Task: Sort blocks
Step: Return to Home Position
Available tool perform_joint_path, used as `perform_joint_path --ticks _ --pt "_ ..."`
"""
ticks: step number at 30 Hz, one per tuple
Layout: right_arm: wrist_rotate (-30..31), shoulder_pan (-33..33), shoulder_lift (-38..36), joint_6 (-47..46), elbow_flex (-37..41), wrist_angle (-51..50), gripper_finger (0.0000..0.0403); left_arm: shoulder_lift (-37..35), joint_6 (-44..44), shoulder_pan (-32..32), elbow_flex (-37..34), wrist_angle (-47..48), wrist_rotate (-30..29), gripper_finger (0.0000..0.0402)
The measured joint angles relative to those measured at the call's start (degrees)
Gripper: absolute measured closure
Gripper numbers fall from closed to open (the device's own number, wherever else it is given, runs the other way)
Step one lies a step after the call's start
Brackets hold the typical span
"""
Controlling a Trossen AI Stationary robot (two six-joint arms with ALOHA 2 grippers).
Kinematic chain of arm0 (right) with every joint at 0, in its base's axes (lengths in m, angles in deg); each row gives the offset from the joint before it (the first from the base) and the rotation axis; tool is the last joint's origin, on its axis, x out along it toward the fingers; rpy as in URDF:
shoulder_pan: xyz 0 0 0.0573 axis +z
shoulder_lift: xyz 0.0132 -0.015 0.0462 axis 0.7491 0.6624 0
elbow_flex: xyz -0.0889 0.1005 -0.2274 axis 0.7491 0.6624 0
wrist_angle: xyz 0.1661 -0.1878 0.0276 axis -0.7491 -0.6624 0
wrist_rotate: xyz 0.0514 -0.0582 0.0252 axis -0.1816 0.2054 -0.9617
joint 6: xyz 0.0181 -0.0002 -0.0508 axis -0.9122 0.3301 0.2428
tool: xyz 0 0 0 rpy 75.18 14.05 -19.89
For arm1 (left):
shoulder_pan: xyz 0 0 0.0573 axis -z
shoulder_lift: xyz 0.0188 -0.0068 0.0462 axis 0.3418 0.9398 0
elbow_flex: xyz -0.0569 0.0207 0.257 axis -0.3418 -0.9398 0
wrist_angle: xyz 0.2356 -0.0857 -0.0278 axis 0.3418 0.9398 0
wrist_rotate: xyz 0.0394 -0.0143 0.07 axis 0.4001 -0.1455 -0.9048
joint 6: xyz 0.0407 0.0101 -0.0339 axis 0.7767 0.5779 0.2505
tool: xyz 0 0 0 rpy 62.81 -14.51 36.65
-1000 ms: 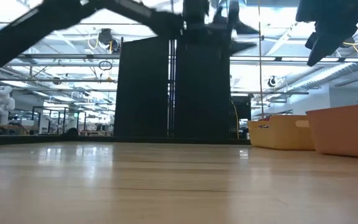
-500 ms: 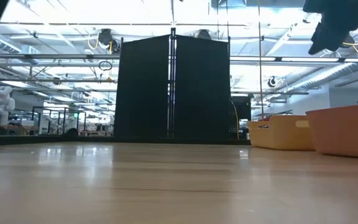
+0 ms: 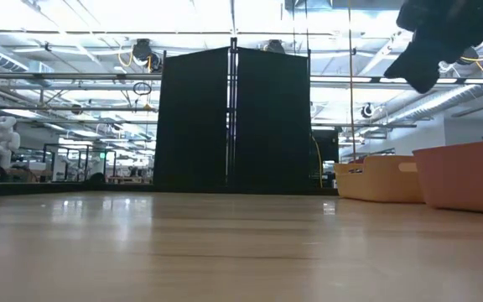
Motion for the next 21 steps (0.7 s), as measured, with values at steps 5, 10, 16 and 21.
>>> perform_joint_path --ticks 5,10,16,21 --pt "0.2 0.0 0.0 0.3 4.1 8.3 0.0403 -12.2 -2.1 2.8 -19.1 -10.8 -2.8 0.0217" --pt "0.5 0.0 0.0 1.7 7.3 16.6 0.0403 -24.1 -4.9 3.9 -36.6 -23.2 -2.6 0.0217" --pt "0.3 0.0 0.0 2.5 10.9 23.4 0.0403 -36.8 -7.9 4.0 -50.5 -30.3 -1.2 0.0217" --pt "0.0 -0.2 -1.0 3.6 13.4 23.6 0.0403 -46.0 -8.2 4.0 -57.9 -31.3 -0.6 0.0217"
